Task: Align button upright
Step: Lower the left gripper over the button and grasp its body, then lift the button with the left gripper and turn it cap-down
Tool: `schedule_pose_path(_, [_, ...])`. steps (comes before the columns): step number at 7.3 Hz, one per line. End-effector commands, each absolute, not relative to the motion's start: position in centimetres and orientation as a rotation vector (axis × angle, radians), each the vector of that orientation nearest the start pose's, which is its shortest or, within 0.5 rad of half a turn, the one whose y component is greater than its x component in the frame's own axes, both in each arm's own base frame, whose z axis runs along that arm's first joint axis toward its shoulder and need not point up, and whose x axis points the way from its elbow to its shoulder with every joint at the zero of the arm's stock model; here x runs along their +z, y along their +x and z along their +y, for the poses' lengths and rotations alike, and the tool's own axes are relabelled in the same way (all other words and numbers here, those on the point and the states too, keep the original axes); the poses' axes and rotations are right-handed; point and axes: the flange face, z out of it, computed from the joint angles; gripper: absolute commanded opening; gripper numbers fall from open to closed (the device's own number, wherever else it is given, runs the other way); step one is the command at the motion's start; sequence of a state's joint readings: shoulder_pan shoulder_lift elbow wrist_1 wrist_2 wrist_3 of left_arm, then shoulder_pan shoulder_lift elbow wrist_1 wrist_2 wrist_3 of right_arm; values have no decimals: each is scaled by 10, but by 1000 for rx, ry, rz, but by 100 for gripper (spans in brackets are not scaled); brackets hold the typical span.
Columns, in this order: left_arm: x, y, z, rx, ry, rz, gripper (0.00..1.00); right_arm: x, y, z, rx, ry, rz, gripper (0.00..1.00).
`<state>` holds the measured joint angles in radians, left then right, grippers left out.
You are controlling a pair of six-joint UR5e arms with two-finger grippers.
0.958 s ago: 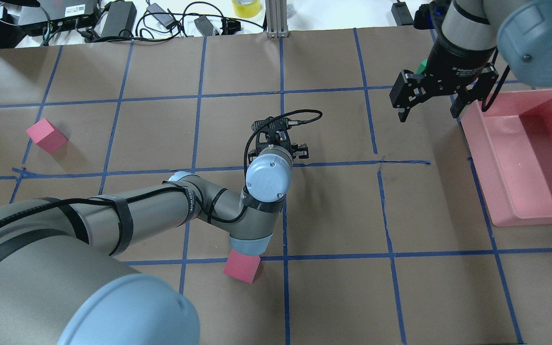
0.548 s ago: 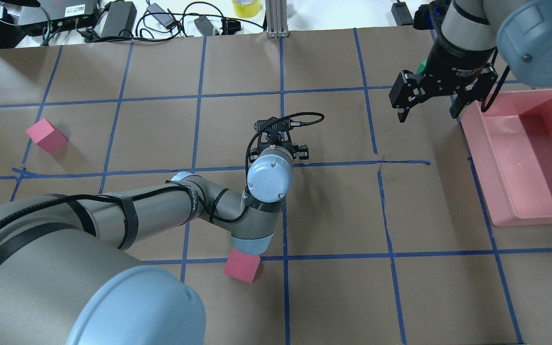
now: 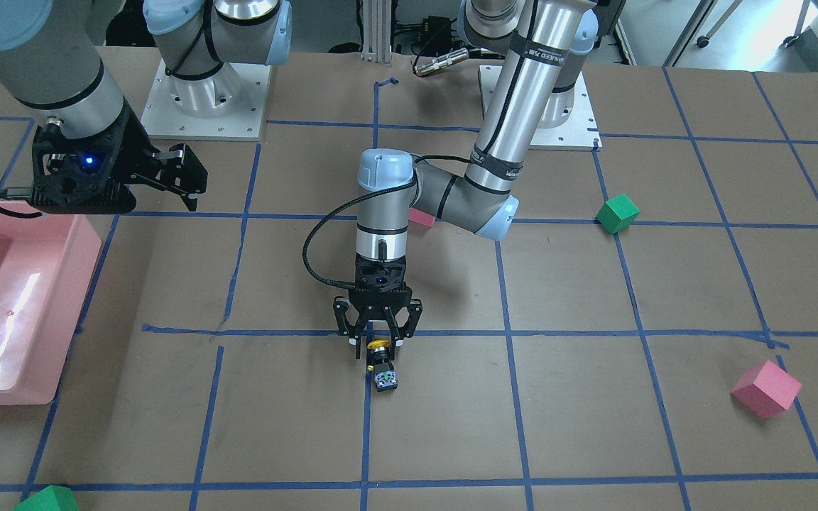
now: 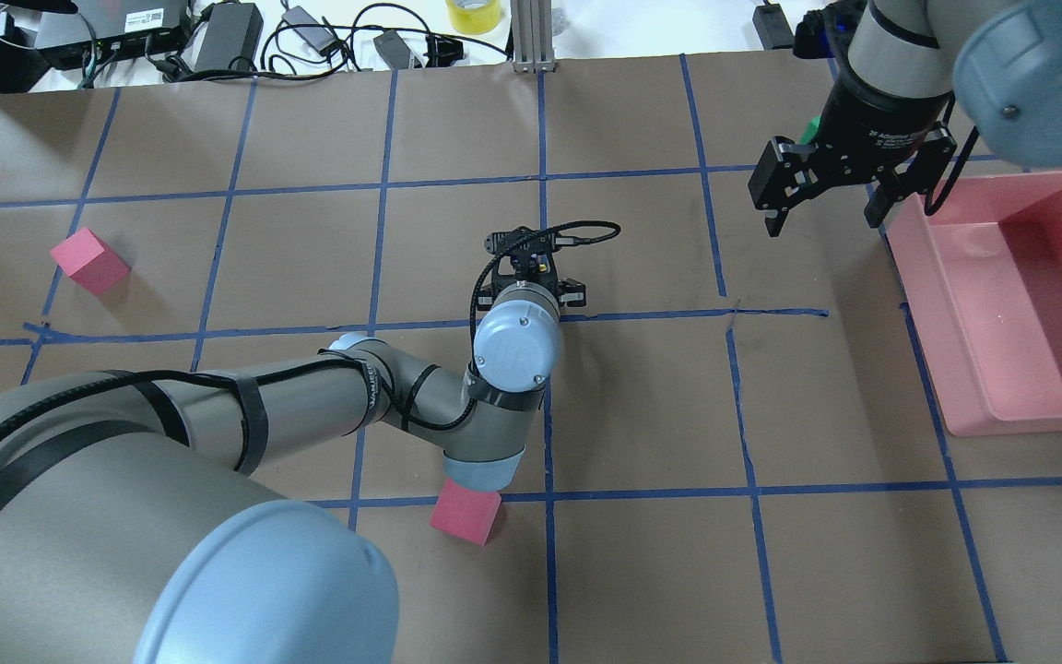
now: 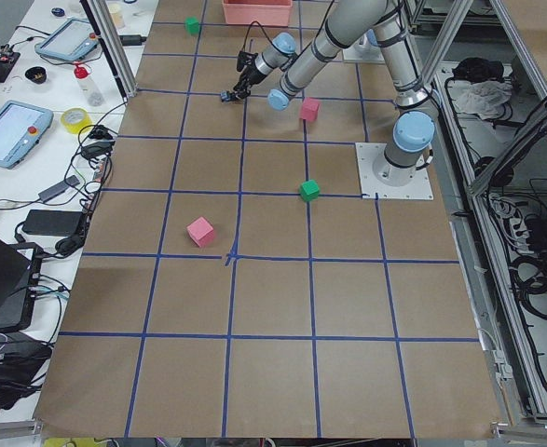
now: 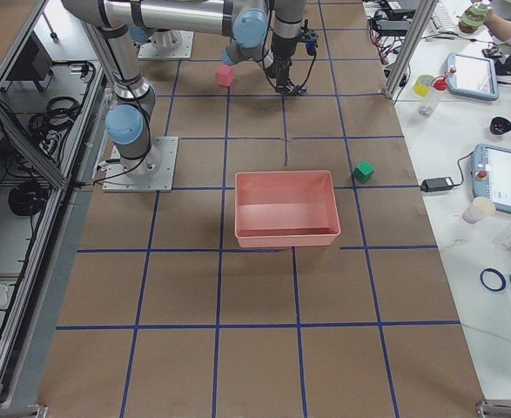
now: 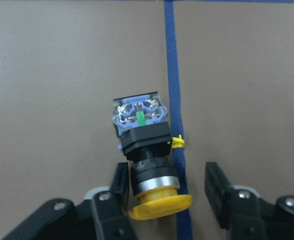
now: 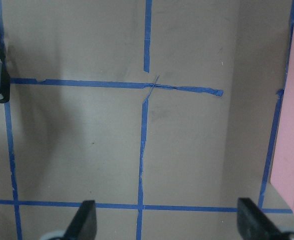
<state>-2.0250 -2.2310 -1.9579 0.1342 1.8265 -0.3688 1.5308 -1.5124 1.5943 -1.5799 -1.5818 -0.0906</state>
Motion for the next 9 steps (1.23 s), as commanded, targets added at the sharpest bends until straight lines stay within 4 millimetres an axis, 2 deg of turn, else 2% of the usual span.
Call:
schedule_pose_path(1, [155, -357, -487, -1113, 22, 2971, 20, 449, 112, -512, 112, -80, 3146, 100])
schedule_pose_path(3, [180, -358, -489, -1151, 23, 2964, 20, 447, 111, -513, 119, -78, 3144, 100])
schedule_pose_path(5, [209, -352, -497, -964, 11, 3000, 20, 449, 113, -513, 107, -74, 3130, 100])
schedule_pose_path(6, [230, -357, -508, -800, 12, 3062, 20, 449, 113, -513, 110, -77, 3129, 100])
schedule_pose_path(7, [263, -369, -521, -618, -60, 3142, 19, 449, 113, -513, 107, -77, 3130, 100])
schedule_pose_path(8, [283, -368, -533, -355, -94, 3197, 16, 449, 113, -513, 110, -74, 3130, 100])
schedule_pose_path(9, [283, -350, -555, -115, -183, 3300, 16, 448, 112, -514, 110, -77, 3133, 100])
